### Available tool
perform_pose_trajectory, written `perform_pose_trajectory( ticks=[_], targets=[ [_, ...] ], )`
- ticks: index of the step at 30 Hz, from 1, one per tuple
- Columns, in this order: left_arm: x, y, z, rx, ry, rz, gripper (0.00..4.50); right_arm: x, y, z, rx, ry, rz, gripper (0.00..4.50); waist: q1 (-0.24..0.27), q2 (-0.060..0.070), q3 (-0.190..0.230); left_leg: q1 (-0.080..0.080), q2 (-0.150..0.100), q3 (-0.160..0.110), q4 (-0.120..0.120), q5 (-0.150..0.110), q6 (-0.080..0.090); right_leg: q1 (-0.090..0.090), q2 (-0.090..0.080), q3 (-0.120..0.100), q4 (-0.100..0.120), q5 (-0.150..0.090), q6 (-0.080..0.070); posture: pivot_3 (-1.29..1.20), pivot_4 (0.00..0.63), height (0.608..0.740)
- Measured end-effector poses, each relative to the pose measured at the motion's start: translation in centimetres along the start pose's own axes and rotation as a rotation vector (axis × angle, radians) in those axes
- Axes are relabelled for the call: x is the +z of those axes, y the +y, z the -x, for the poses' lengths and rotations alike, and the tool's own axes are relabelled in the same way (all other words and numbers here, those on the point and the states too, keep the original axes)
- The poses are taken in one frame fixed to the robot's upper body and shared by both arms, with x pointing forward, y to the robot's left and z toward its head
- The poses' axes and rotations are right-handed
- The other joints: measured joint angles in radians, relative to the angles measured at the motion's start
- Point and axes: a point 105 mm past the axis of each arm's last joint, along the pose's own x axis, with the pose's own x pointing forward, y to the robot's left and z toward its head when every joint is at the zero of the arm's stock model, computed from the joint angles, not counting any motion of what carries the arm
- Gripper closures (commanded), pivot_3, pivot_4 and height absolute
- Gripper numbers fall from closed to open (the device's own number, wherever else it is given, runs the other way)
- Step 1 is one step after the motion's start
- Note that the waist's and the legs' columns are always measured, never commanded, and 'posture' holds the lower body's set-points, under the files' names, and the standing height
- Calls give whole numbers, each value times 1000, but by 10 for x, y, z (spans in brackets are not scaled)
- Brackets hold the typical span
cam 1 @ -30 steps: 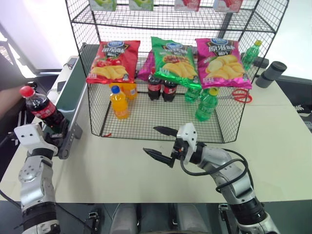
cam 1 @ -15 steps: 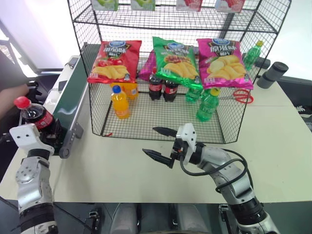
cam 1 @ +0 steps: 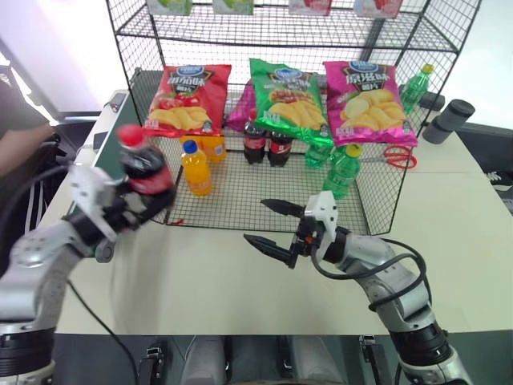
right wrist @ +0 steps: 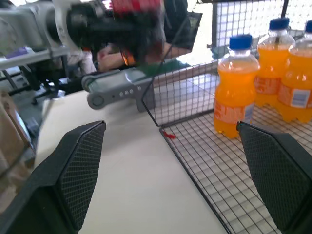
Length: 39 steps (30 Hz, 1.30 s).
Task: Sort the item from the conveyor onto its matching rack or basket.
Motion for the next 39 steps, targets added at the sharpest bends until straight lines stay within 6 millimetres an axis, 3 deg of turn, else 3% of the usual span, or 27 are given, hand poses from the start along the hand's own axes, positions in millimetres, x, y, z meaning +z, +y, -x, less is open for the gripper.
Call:
perform_pose_trajectory(
  ticks=[6, 11, 15, 17, 21, 22, 25, 26, 28, 33, 39],
  targets=[
    [-20, -65, -49, -324, 25, 38, 1661, 17, -6, -4, -8, -32, -1, 0, 4, 0, 0, 0, 0, 0, 1, 0, 0, 0, 1, 0, 1, 0, 0, 0, 150, 740],
    [-14, -94, -81, -489, -31, -17, 1661, 17, -7, -5, -19, -29, -13, 0, 7, 0, 0, -1, -1, 0, 2, 1, 1, 0, 3, 0, 1, 2, 3, 0, 150, 740],
    [-18, -108, -92, -577, -41, -31, 1661, 14, -6, -4, -29, -17, -34, 0, 3, 0, 0, -1, 0, 1, 3, 1, 1, 0, 6, 0, 1, 2, 4, 0, 150, 740],
    [-20, -109, -94, -590, -39, -30, 1661, 14, -5, -4, -34, -16, -39, 0, 5, 0, 0, -1, 1, 0, 4, 1, 1, 0, 7, 0, 2, 2, 4, 0, 150, 740],
    [-20, -111, -95, -608, -38, -42, 1661, 12, -3, -2, -43, -14, -59, 1331, 8, 0, 0, -1, 1, 0, 4, 1, 1, 0, 10, 0, 2, 2, 4, 0, 150, 740],
    [-21, -112, -96, -611, -37, -38, 1661, 11, -2, -1, -47, -12, -61, 1475, 8, 0, 0, -1, 1, 0, 5, 1, 1, 0, 10, 0, 2, 2, 4, 0, 150, 740],
    [-22, -113, -96, -616, -31, -26, 1661, 10, -2, 0, -53, -8, -66, 1475, 7, 0, 0, -1, 1, 0, 5, 1, 1, 0, 11, 0, 3, 2, 4, 0, 150, 740],
    [-22, -113, -96, -617, -26, -11, 623, 10, -2, 0, -56, -6, -66, 1475, 7, 0, 0, -1, 1, 0, 5, 1, 1, 0, 11, 0, 3, 2, 4, 0, 150, 740],
    [-23, -111, -97, -603, -18, 3, 62, 8, -3, 0, -66, 0, -65, 1475, 7, 0, 0, -1, 1, 0, 5, 1, 1, 0, 11, 0, 3, 2, 4, 0, 150, 740],
    [-30, -96, -88, -502, -3, -4, 62, 3, -16, 0, -143, 2, -47, 1475, 3, 0, 0, 0, 1, 0, 5, 1, 1, 0, 11, 1, 3, 2, 5, 0, 150, 740],
    [-65, -48, -50, -149, 59, 65, 62, -29, -65, 14, -409, 83, 16, 1475, 6, 0, 0, 0, 1, 0, 5, 1, 1, 1, 10, 1, 4, 2, 4, 0, 150, 740]
  ],
)
